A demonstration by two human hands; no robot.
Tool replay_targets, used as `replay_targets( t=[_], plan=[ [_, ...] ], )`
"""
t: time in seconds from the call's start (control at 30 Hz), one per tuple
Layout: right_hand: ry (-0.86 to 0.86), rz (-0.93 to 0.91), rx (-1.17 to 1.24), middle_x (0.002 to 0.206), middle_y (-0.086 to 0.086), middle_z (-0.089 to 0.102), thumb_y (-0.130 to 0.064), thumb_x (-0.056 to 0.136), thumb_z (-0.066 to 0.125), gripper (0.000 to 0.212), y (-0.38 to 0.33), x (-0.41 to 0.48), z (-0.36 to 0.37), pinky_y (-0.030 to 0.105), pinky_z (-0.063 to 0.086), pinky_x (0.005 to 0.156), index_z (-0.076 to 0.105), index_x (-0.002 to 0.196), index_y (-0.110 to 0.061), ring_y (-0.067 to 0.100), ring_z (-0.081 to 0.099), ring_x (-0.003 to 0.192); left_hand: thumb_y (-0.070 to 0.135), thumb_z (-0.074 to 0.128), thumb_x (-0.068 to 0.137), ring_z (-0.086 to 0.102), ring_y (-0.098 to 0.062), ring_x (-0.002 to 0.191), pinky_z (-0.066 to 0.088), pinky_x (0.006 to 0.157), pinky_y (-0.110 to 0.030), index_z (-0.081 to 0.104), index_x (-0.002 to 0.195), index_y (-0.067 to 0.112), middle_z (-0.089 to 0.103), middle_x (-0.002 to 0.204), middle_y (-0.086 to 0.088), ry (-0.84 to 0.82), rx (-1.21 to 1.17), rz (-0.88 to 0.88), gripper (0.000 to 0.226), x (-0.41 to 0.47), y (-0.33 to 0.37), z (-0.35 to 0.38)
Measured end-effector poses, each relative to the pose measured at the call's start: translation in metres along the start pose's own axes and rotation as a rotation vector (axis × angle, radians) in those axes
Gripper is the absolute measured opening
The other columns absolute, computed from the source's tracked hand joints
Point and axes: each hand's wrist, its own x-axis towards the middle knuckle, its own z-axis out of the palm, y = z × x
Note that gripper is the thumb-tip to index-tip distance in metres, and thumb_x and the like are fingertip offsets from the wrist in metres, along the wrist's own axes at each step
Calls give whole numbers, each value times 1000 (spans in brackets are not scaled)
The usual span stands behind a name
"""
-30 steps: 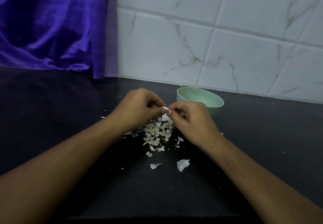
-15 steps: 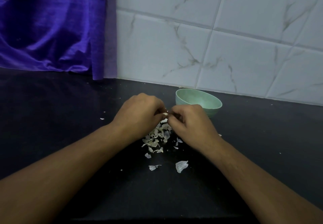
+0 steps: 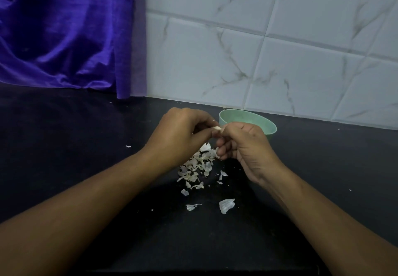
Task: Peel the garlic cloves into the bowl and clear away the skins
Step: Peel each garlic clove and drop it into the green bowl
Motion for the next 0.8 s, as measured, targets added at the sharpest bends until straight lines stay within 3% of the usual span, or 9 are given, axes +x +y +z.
replay_targets(
  t=[0.17,0.33,0.57,0.7,0.8],
  plan=[
    [-85,23,41,71,8,66,-8,96,63,18,-1,-1,3,23,49,48,75,82,-9,16,61,53,20,74,96,73,-9,82,59,69,-26,79,105,15,79,90,-3,-20,-537,-243,11,2,0,0],
    [-82,-32,-127,77,11,74,-7,95,68,14,2,-1,2,25,46,46,77,85,-4,16,61,51,14,71,96,67,-10,76,59,65,-24,77,108,7,73,87,-6,28,-831,-417,15,4,-1,0],
    [-47,-95,-270,78,18,74,-7,85,82,9,9,0,-2,23,44,41,77,88,-2,15,59,50,13,71,95,69,-11,78,63,70,-29,74,115,13,79,102,-9,88,-894,-476,20,7,-3,-10],
    [-7,-135,-371,60,-1,69,-5,89,78,8,11,2,-5,25,47,44,79,93,-12,12,60,49,15,71,96,69,-10,79,62,73,-30,73,116,9,79,108,-10,35,-824,-473,21,6,-5,-8],
    [16,-163,-471,55,-6,67,-8,95,71,13,13,3,-6,25,49,46,79,102,-16,10,61,47,15,71,97,69,-10,80,62,75,-30,74,114,12,78,109,-10,18,-816,-474,18,6,-6,-7]
  ],
)
